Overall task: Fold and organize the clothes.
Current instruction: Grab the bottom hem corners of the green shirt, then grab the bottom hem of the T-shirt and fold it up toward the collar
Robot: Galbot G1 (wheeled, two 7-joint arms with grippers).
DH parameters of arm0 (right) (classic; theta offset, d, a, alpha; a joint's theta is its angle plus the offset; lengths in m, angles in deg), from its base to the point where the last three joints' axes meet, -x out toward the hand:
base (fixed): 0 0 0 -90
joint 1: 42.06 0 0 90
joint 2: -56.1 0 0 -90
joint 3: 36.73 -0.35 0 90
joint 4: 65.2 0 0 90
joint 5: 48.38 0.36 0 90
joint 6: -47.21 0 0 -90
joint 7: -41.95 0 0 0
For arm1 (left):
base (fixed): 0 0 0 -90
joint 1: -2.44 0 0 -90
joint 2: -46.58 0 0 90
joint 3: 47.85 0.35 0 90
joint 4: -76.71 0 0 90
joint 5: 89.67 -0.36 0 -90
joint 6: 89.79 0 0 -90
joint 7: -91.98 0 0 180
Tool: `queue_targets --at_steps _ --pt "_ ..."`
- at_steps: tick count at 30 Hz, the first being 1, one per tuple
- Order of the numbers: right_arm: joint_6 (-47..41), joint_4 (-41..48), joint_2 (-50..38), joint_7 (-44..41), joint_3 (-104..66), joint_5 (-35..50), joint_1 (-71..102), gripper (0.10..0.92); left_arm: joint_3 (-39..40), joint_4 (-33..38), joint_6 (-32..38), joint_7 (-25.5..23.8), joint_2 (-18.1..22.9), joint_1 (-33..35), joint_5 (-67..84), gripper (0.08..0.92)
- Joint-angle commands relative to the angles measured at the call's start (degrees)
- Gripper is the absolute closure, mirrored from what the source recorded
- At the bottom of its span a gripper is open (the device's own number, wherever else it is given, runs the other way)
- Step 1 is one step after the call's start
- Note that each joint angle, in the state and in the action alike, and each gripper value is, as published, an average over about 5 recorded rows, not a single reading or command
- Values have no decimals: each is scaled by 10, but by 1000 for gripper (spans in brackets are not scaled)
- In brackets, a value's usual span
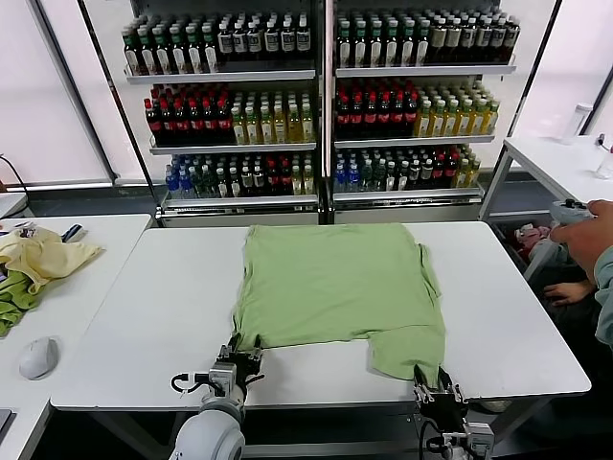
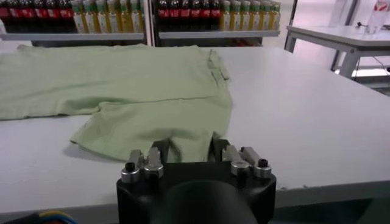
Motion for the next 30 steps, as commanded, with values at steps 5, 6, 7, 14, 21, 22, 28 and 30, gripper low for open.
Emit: queue_targets --at_steps 5,6,7,14,21,22,28,30 --pt "22 -7 -5 -25 -2 13 7 785 -4 17 18 -5 -3 16 17 796" --pt "28 -12 -7 -29 -4 8 7 804 -4 24 25 -6 -4 18 17 821" --pt "33 -18 -8 -32 -5 4 7 823 -5 32 30 -7 -6 21 16 851" --pt "64 -61 -34 -51 -23 -2 -4 891 -18 77 61 -20 -33 20 19 907" --pt "71 -71 -56 -53 -37 21 -51 891 -21 86 62 -31 -75 -14 41 907" --pt "70 -69 -58 -53 -37 23 -61 891 -18 83 61 -31 -79 -21 43 907" --pt "63 -34 -80 -50 -30 35 -130 891 7 40 60 -34 -97 -69 46 907" --pt "62 -15 -89 -48 -26 38 -156 891 17 21 60 -34 -100 -88 45 907"
